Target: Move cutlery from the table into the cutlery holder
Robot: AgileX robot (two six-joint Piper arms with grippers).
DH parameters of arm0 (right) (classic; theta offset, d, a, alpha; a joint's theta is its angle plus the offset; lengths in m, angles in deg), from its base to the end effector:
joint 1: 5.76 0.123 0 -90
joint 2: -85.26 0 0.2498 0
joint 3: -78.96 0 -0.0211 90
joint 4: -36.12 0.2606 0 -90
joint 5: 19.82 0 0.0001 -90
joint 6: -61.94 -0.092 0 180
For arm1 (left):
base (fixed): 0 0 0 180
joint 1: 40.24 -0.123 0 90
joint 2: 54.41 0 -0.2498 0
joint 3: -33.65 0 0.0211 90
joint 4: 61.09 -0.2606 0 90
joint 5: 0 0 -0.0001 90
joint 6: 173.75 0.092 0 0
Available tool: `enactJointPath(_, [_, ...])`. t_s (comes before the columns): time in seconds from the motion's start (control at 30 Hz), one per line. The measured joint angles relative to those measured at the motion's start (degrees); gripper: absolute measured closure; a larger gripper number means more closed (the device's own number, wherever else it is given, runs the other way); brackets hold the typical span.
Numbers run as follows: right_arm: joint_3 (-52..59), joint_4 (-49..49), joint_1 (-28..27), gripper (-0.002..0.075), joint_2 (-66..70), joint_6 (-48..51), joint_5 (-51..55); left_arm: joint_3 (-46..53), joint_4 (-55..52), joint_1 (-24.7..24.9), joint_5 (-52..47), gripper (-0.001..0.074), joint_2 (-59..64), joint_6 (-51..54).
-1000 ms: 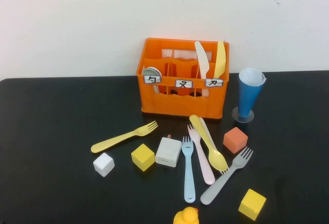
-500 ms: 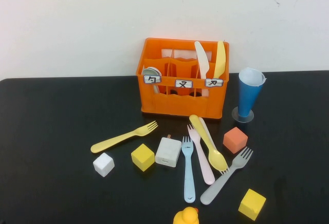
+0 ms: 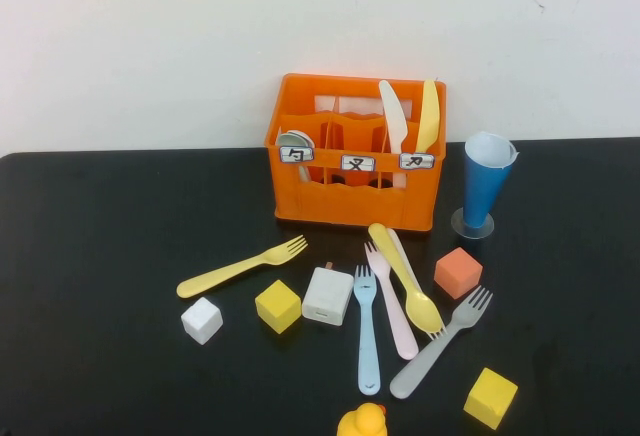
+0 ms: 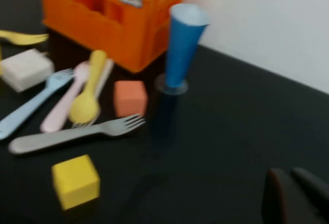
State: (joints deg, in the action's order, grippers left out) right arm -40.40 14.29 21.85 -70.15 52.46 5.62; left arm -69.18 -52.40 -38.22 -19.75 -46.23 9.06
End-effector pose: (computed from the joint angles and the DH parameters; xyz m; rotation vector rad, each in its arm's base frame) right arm 0.1102 0.0410 0.2399 -0.5149 1.8281 0.0514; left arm 0.0993 -0.0082 0.1770 -0.0177 1.8324 -0.1376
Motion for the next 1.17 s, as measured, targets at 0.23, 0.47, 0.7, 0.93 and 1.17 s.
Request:
enactJointPath(0.23, [8.80,20.77,-12.15,0.0728,-7.07,20.84,-8.34,0.00,0.00,0.00,0.00,0.0736,0.00,-0.20])
enactJointPath(0.47, [13.84,25.98,-25.96,0.0728,-11.59,32.31,-10.47,0.00,0.00,0.00,0.00,0.0736,0.00,-0.20])
enactJointPath(0.7, [17.02,20.31,-29.04,0.0729,-15.84,21.13,-10.06,0.00,0.00,0.00,0.00,0.0736,0.00,-0.20])
enactJointPath(0.93, [17.02,16.91,-29.77,0.0729,-16.43,19.36,-6.39,0.00,0.00,0.00,0.00,0.0736,0.00,-0.20])
enactJointPath(1.17, [16.92,15.61,-29.90,0.0729,-16.43,19.27,-6.04,0.00,0.00,0.00,0.00,0.0736,0.00,-0.20])
